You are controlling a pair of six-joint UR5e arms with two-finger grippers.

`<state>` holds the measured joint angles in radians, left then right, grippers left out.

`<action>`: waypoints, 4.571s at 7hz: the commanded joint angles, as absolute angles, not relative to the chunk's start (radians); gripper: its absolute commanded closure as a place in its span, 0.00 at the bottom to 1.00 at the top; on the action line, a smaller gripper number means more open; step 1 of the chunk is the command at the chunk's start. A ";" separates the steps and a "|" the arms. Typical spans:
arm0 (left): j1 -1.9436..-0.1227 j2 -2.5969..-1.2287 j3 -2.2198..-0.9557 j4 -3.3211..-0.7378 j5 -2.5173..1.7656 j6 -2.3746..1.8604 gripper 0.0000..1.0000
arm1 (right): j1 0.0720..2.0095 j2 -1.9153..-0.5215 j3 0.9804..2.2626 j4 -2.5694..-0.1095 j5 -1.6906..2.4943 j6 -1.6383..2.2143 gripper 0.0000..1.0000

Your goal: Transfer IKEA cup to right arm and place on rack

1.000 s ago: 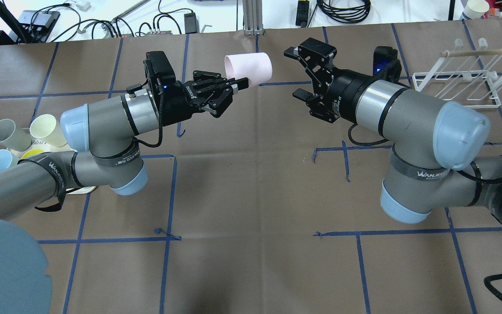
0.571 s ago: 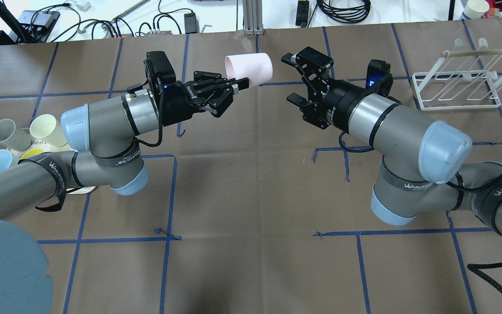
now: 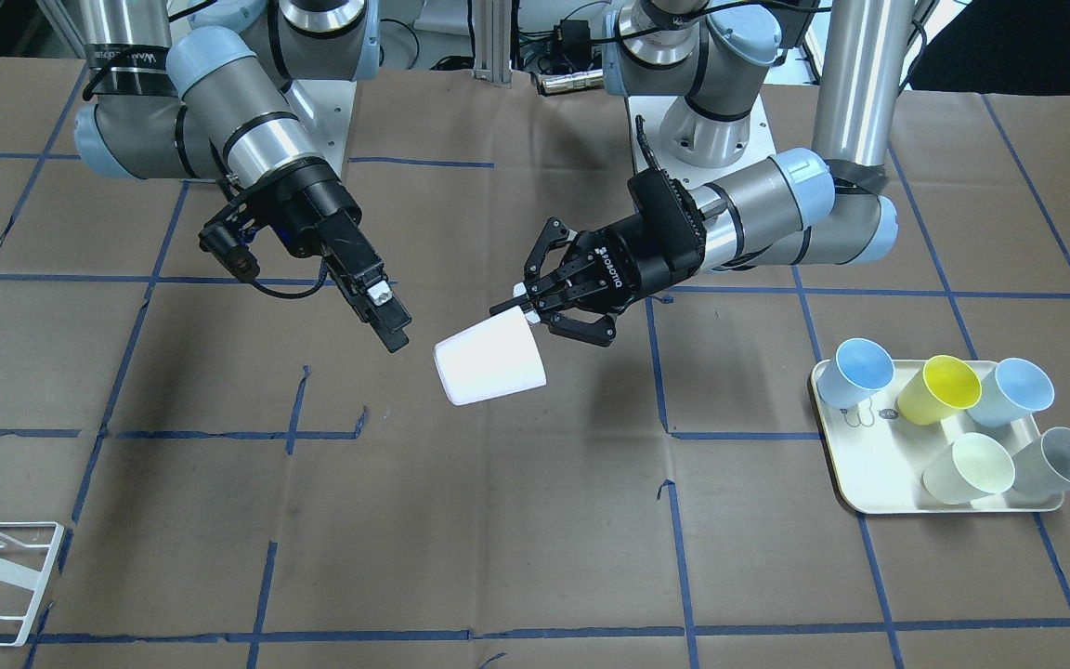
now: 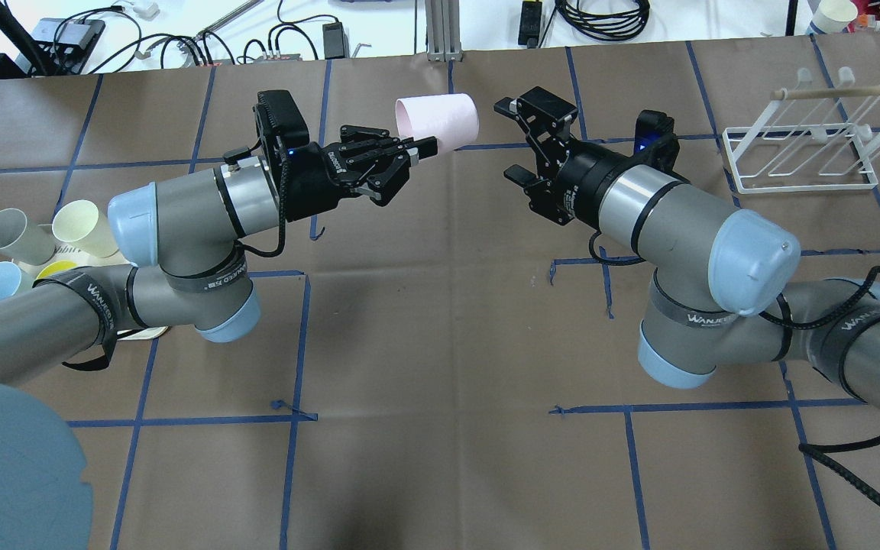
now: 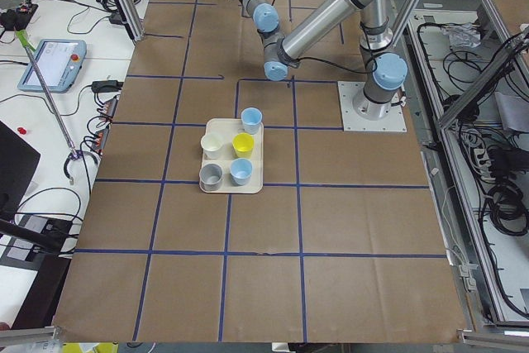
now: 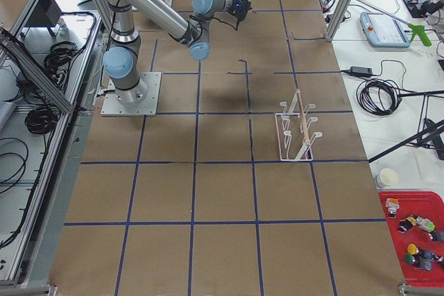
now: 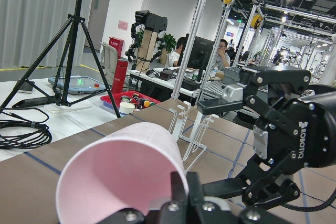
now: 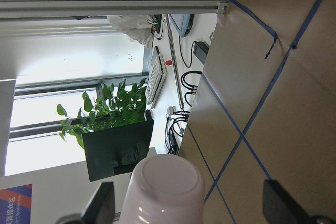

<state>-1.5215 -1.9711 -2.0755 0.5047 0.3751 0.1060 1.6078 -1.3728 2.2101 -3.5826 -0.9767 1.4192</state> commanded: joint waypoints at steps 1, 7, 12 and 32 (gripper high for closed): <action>-1.522 -1.971 -2.075 0.505 0.377 0.100 1.00 | 1.652 -1.367 2.157 -3.605 -0.988 1.556 0.01; -1.523 -1.970 -2.074 0.505 0.377 0.086 0.99 | 1.706 -1.255 2.103 -3.703 -1.051 1.575 0.01; -1.523 -1.973 -2.074 0.537 0.377 0.054 0.99 | 1.752 -1.210 2.075 -3.692 -1.146 1.588 0.00; -1.525 -1.967 -2.072 0.537 0.376 0.046 0.98 | 1.779 -1.203 2.036 -3.672 -1.144 1.689 0.14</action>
<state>-1.5247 -1.9672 -2.0724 0.5369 0.3758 0.0461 1.7801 -1.2024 2.0386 -3.6724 -1.1445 1.6848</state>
